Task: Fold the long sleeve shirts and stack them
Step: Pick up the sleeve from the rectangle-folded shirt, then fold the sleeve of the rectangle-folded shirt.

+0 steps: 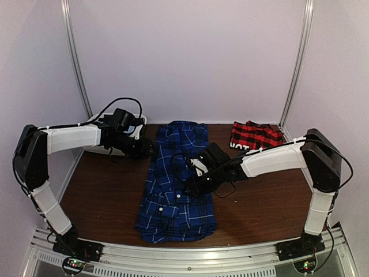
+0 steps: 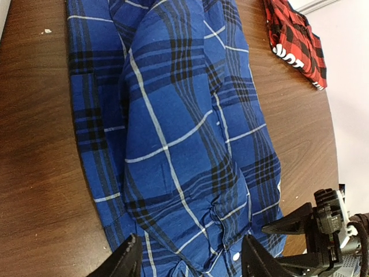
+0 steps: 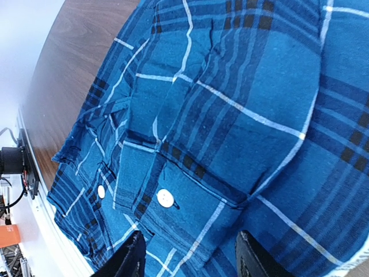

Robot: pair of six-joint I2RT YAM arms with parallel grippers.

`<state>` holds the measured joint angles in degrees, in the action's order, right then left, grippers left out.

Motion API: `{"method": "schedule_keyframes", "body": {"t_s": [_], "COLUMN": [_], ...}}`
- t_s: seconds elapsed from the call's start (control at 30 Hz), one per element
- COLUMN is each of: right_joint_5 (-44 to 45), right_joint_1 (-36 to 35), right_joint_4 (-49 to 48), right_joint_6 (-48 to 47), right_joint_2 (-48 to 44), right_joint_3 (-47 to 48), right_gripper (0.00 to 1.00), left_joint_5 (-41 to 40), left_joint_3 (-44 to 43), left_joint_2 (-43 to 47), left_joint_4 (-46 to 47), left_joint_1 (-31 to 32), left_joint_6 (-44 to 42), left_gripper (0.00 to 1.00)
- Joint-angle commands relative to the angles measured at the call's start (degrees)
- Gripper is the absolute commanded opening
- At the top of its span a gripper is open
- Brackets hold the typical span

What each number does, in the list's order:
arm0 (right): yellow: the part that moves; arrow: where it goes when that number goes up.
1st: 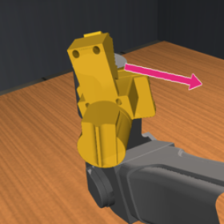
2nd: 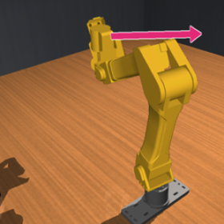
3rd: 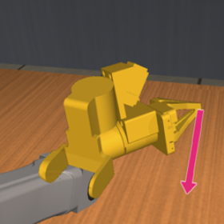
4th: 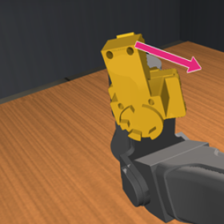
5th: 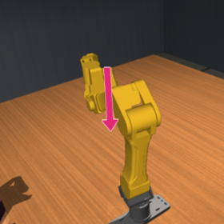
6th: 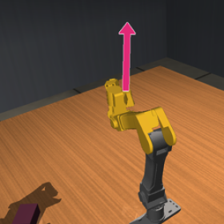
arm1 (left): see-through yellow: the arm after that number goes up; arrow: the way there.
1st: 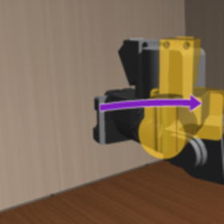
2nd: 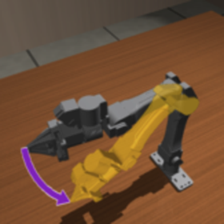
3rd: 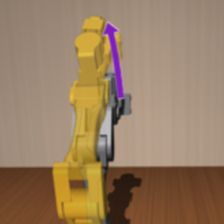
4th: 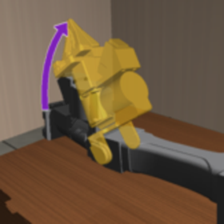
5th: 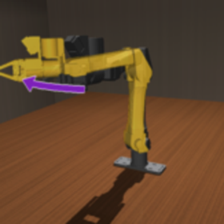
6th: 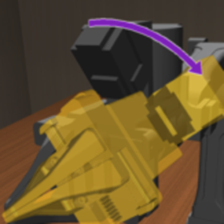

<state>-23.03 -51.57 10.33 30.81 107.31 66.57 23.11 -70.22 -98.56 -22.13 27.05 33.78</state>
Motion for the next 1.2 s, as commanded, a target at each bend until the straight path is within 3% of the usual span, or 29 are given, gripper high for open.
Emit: {"method": "schedule_keyframes", "body": {"t_s": [0.0, 0.37, 0.67, 1.17], "right_joint_5": [-2.2, -3.8, -4.0, -1.8], "right_joint_1": [-0.8, -1.6, -1.4, 5.4], "right_joint_4": [-3.0, -3.7, 1.3, 15.5], "right_joint_6": [2.7, 5.1, 4.4, -1.7], "right_joint_2": [2.3, 4.4, 3.4, 9.0], "right_joint_3": [-0.1, -0.2, 11.0, 45.6], "right_gripper": [0.54, 0.48, 0.0, 0.0], "left_joint_5": [0.6, 1.5, 1.6, 2.4], "left_joint_3": [0.9, 1.3, 2.6, 3.7], "left_joint_2": [0.7, 0.7, 1.2, -1.9], "left_joint_4": [3.7, 5.0, 7.4, 12.1], "left_joint_1": [-0.5, -1.3, -3.0, -5.3], "left_joint_6": [0.4, 0.2, 0.9, 2.9], "left_gripper": [0.59, 0.59, 0.59, 0.53]}}
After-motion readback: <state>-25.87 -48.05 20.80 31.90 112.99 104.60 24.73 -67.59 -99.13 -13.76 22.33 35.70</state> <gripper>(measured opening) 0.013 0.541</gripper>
